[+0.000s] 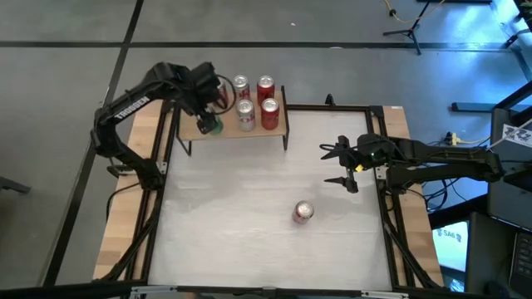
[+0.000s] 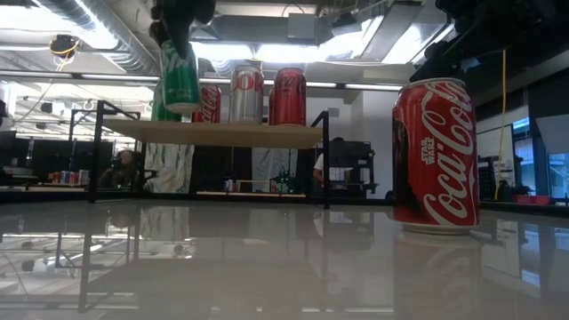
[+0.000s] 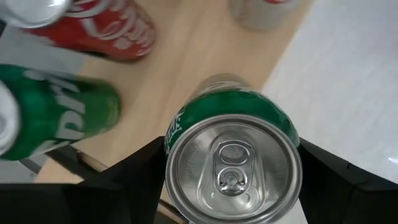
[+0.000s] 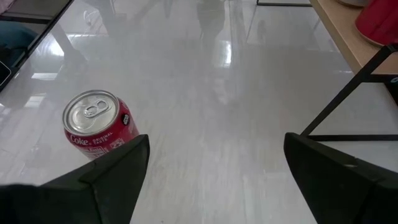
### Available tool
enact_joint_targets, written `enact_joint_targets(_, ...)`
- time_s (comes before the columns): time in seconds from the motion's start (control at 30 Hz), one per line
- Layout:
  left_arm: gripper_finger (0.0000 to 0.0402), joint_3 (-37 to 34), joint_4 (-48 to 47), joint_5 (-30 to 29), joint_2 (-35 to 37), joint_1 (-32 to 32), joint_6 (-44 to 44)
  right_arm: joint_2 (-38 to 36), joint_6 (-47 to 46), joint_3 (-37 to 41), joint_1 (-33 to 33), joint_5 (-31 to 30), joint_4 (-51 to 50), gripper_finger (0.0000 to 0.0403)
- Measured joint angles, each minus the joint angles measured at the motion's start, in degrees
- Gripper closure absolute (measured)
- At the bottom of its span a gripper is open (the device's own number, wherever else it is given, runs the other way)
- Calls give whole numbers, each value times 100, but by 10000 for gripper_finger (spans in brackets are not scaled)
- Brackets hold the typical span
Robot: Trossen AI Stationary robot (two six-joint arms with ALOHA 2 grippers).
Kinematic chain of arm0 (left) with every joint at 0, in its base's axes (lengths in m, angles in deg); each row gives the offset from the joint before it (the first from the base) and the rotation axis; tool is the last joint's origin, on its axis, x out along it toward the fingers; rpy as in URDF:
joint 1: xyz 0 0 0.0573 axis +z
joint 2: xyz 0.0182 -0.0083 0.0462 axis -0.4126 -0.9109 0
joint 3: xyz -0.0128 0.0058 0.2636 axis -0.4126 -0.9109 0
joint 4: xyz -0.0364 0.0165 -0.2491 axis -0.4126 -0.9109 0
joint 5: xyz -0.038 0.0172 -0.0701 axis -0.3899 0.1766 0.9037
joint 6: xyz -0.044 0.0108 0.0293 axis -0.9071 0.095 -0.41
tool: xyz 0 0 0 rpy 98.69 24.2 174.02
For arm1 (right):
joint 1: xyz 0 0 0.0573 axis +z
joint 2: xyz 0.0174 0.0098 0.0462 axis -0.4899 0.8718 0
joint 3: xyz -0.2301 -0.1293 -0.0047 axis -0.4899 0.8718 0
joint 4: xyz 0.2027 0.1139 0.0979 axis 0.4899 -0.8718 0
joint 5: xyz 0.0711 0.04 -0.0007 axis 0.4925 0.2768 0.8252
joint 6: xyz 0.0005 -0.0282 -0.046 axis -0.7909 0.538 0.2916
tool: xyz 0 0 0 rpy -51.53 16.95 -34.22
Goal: Place canned beverage on shelf
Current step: Put the green soda can on the shelf aligned with the other green soda can
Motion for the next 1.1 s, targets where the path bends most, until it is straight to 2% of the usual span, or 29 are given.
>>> enact_joint_targets(0.27,129,0,7,15,0,759,296,0,1,0,2,0,0,38)
enact_joint_targets(0.47,129,0,9,21,0,1065,298,0,1,0,1,1,-2,38)
enact_joint_targets(0.8,129,-29,17,194,14,1148,239,0,1,0,0,2,-2,38)
enact_joint_targets(1.1,129,-456,10,249,380,1154,103,0,0,0,1,0,-6,38)
